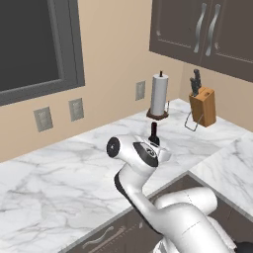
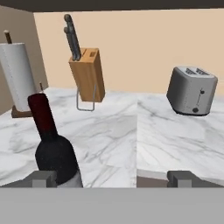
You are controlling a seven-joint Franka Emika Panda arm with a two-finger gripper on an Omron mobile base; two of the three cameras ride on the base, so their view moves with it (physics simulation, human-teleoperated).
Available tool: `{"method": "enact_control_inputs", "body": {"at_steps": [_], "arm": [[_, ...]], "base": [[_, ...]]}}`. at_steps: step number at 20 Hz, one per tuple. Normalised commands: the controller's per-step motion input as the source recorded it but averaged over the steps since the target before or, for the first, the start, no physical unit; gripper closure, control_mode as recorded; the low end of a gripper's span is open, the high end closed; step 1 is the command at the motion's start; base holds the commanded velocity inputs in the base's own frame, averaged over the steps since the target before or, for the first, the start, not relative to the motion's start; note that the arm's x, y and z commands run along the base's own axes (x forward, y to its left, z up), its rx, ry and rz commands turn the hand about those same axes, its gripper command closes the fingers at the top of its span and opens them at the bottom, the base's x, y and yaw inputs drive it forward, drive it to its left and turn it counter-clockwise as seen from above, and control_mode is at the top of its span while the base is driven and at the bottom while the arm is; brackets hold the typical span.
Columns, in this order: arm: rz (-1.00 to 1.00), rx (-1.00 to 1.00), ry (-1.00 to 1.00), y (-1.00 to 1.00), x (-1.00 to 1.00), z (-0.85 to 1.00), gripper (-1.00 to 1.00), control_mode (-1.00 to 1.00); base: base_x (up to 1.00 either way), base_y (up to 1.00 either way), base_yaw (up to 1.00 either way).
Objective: There is a wine glass and glass cup on the dining counter. Place the wine bottle next to the wine glass and the juice bottle next to the glass cup.
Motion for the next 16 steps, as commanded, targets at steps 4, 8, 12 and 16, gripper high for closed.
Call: {"method": "enact_control_inputs", "body": {"at_steps": [4, 8, 12, 16], "arm": [[0.0, 0.0, 0.06, -0.02, 0.42, -0.03, -1.0, -1.0], [0.0, 0.0, 0.02, -0.02, 0.38, -0.06, -1.0, -1.0], [0.0, 0.0, 0.0, -0.01, 0.33, -0.1, -1.0, -1.0], [0.0, -0.03, 0.0, 0.0, 0.27, -0.14, -1.0, -1.0]], "base": [[0.0, 0.0, 0.0], [0.0, 0.0, 0.0], [0.0, 0.0, 0.0], [0.0, 0.0, 0.0]]}}
